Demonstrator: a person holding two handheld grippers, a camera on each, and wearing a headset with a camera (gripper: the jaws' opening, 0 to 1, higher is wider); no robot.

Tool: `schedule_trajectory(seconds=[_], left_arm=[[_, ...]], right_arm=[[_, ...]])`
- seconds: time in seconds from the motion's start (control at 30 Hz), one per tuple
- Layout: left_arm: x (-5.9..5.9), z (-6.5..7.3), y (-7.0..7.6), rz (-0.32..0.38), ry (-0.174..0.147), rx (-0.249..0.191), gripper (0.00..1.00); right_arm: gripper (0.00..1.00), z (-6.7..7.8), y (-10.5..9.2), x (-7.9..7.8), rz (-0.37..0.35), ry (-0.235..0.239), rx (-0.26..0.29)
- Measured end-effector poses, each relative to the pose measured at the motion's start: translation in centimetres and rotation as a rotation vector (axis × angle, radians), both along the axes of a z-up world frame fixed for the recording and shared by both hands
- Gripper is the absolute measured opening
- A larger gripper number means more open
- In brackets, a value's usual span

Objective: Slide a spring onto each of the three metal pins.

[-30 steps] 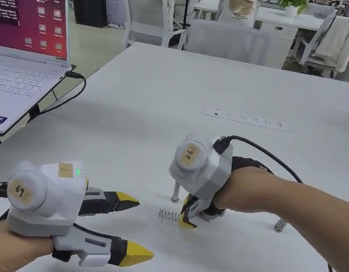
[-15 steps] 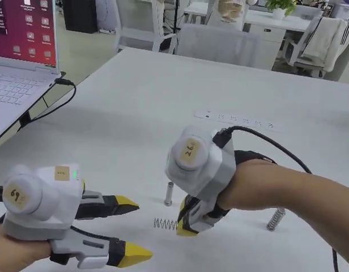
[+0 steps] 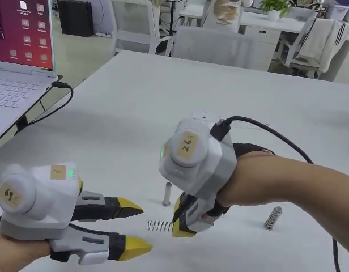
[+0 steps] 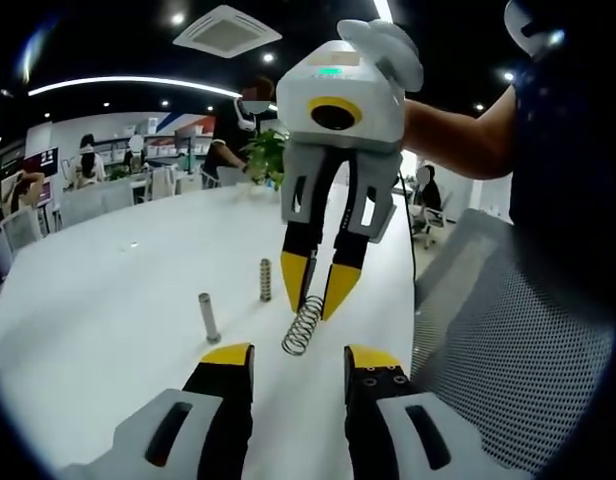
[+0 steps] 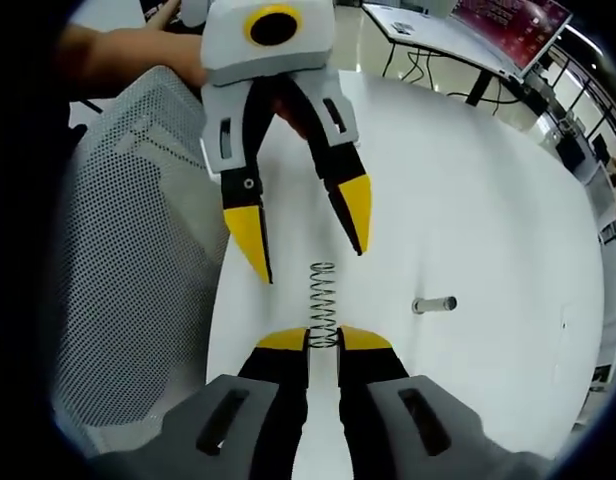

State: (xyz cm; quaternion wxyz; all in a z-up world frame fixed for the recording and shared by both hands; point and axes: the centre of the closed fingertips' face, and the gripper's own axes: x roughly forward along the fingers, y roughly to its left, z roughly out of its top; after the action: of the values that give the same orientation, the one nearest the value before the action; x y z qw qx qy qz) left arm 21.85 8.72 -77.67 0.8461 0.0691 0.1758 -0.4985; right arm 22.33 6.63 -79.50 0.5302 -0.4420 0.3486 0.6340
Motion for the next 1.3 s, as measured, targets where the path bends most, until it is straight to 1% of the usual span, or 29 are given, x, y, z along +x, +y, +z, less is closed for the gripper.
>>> schedule_trajectory(seconds=[0.23, 0.37, 0.47, 0.9, 1.3], left_arm=[[-0.4, 0.5, -0.7, -0.038, -0.022, -0.009, 0.18], [-0.6, 0.5, -0.8, -0.05, -0.024, -0.011, 0.13], [-0.7, 0.5, -0.9, -0.061, -0.026, -0.009, 0.09], [-0.8, 0.7, -1.1, -0.074, -0.031, -0.01, 0.03], [-1.0, 0.9, -1.3, -0.084, -0.029, -0.01, 0.02]], right_arm=[[0.08, 0.4, 0.1, -0.4, 0.024, -0.008, 0.0], [0.08, 0.5, 0.1, -0.6, 0.042, -0.012, -0.001], [0.08, 0.4, 0.0, -0.7, 0.066, -0.023, -0.003], [0.08, 0.5, -0.2, -1.0, 0.101, -0.026, 0.002], [0.08, 0.7, -0.4, -1.2, 0.106, -0.02, 0.017]])
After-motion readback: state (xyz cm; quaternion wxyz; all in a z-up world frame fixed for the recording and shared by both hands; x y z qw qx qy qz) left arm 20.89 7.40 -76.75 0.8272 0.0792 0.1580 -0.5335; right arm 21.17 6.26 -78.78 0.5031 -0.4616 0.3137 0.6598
